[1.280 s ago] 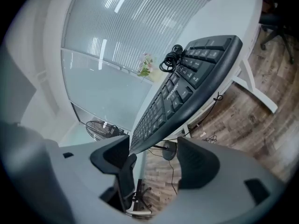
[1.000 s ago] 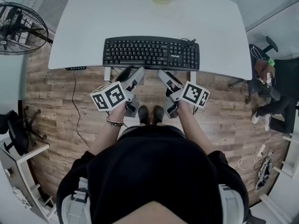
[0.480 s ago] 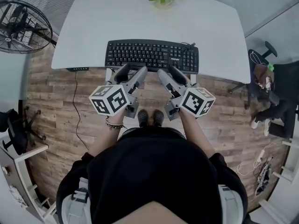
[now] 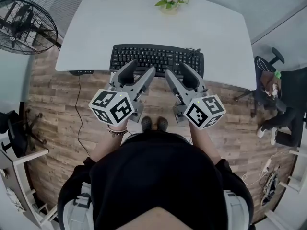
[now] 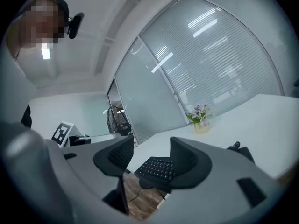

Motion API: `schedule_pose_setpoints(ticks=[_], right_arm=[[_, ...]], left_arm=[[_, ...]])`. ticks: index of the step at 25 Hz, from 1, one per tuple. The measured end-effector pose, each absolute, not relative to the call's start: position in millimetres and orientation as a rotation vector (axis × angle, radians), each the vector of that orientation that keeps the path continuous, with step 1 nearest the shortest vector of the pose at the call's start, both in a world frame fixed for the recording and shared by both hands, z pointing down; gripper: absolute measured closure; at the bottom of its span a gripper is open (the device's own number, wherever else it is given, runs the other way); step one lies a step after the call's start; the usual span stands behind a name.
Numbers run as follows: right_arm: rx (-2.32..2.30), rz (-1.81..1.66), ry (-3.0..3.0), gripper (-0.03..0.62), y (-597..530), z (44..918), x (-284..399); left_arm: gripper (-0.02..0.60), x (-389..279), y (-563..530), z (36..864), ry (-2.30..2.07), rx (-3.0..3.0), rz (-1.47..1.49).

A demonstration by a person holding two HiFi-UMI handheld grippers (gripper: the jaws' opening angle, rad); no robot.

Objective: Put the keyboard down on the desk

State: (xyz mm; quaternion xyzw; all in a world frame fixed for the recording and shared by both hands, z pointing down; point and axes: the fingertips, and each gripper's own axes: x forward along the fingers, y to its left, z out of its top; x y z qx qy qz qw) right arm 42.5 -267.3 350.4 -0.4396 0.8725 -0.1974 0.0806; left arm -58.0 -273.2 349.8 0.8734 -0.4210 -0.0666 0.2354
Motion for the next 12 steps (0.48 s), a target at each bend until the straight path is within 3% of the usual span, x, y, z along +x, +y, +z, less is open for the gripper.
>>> schedule_pose_setpoints(ticks=[7,12], right_arm=[[-1.32,-0.452,2.62,0.374,-263.3,324.6,46.5],[-1.306,-0.389,2.637,0.439,-259.7,307.2,45.3]], left_arm=[[0.362,-55.5,-270.1,335.2,-1.192,2.445,-0.187],[0.433,-54.2,-270.9,327.3,-1.217,2.458,-0.187]])
